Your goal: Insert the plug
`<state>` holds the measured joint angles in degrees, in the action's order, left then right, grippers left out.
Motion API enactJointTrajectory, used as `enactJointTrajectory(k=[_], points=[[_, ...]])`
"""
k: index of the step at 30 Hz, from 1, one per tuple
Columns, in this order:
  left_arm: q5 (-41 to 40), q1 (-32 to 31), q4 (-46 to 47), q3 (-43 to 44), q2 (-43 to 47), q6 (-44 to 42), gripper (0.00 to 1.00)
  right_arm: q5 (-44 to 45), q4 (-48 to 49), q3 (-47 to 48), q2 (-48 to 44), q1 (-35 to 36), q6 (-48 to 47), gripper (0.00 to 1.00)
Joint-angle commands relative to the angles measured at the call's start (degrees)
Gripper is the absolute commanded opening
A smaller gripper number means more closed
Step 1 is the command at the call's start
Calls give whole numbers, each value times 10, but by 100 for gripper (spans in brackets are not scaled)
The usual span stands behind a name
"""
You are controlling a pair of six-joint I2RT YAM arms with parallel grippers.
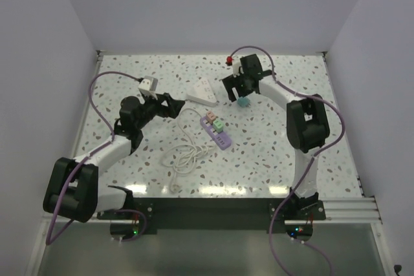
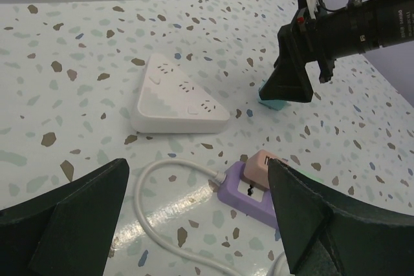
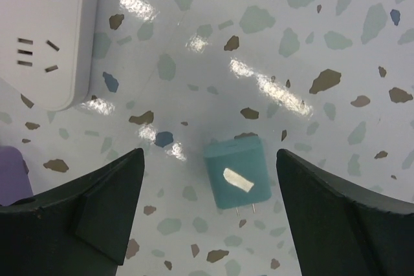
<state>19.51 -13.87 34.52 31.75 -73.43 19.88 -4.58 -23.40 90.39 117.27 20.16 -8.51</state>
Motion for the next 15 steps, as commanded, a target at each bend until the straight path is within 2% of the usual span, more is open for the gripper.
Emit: enactJointTrajectory(k=[1,12,15], points=[[6,5,12,18,6,-14,94,-12,-29,43,27,-7,-21,86],[11,4,15,17,7,-14,94,16,-64,69,69,-28,-12,79],[11,4,17,17,8,-14,94,9,-69,73,76,-28,-12,67]])
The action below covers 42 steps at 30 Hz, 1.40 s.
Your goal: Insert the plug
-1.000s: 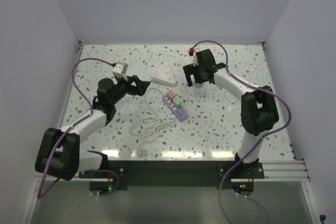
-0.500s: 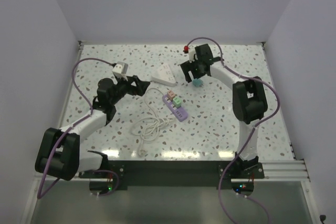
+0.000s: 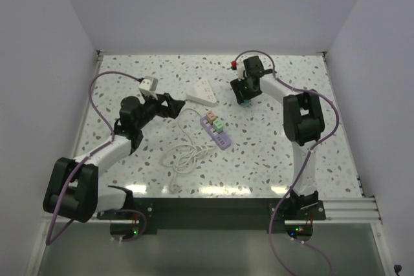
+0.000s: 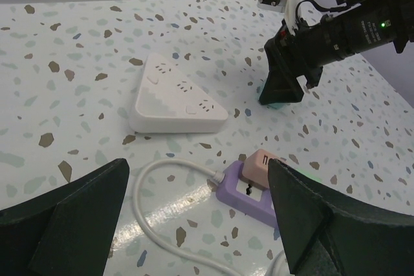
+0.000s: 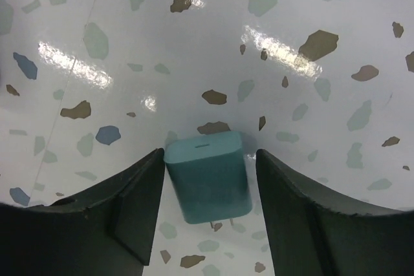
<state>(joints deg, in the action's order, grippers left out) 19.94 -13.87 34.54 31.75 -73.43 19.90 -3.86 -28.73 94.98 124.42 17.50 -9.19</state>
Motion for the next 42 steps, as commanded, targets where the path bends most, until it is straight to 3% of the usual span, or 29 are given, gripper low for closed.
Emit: enactJointTrajectory(k=[1,9,12,19,27,32,42], points=[[8,4,17,17,7,-14,94,0,-16,30,6,-2,-6,60],[14,4,21,14,14,-14,94,-16,-29,32,0,-2,16,22],[28,3,39,6,18,-14,94,-14,-37,24,-29,-2,50,0],[-20,-67,55,9,26,-28,93,-40,37,-87,-200,24,195,0],[-54,-128,107,12,14,0,91,30,200,-231,-363,125,367,0],[-72,-158,158,7,10,33,89,85,257,-261,-404,192,415,0],[-83,-186,188,14,-10,49,83,117,283,-281,-414,235,459,0]])
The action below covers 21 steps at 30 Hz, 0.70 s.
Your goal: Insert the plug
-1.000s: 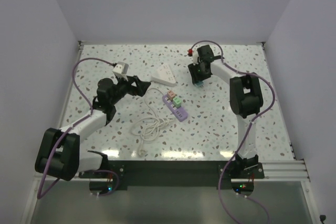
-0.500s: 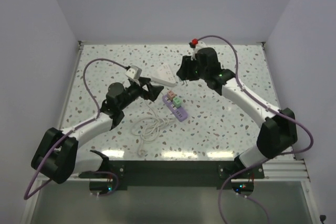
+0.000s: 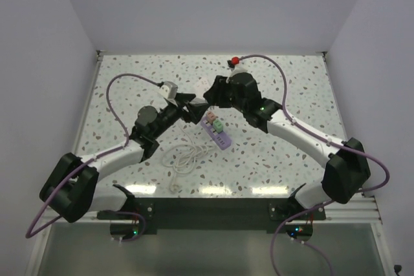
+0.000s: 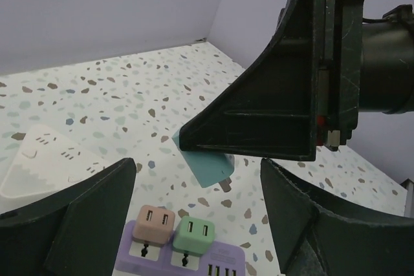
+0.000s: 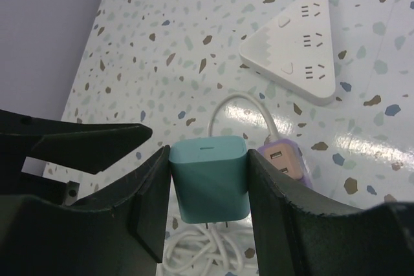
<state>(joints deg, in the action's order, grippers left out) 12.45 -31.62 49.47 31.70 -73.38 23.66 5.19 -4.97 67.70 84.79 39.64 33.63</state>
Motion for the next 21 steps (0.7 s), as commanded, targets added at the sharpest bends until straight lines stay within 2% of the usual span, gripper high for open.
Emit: enactJointTrajectory(k=[1,11,21], points=[[-8,-11,38,15,-13,12,81,29,47,-10,-23,16,35,0],[-3,-16,34,26,-25,12,77,39,70,-24,-45,33,47,0],[21,-17,68,36,-58,27,63,27,83,-51,-67,47,57,0]])
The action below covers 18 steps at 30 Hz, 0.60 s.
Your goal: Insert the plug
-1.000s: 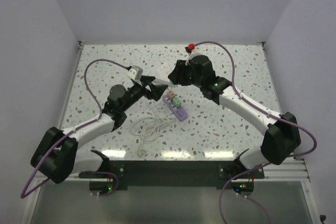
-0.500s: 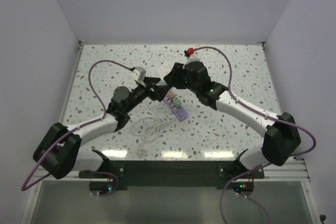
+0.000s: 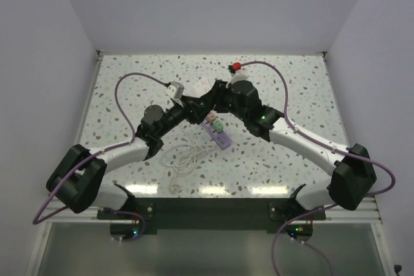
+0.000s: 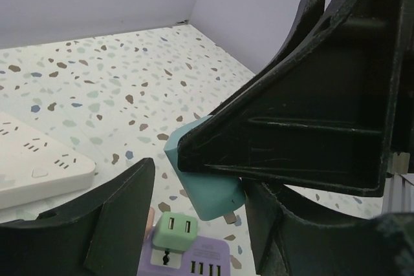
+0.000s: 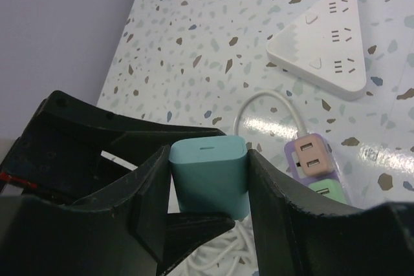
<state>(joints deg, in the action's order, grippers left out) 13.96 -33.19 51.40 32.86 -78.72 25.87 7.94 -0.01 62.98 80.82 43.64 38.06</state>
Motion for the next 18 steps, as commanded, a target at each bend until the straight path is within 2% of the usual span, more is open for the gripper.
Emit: enactJointTrajectory(k=[1,5,7,8,11,12,16,17,18], points=[[8,-1,50,27,-6,6,60,-3,34,-5,-29,7,15,0],[16,-1,56,32,-17,8,49,-6,35,-10,-29,9,15,0],[26,-1,61,32,-21,9,37,-10,44,-18,-31,10,13,0],[31,-1,64,33,-25,10,26,-11,48,-21,-31,9,13,0],[48,-1,65,36,-28,10,11,-18,63,-29,-30,10,9,1],[52,-1,64,37,-28,9,1,-21,65,-28,-29,9,6,8],[66,-1,53,36,-21,-3,0,-21,62,-23,-33,9,-15,25],[70,0,50,37,-18,-12,0,-27,64,-23,-35,9,-21,32],[78,1,36,40,-14,-20,0,-29,66,-22,-39,9,-29,49]])
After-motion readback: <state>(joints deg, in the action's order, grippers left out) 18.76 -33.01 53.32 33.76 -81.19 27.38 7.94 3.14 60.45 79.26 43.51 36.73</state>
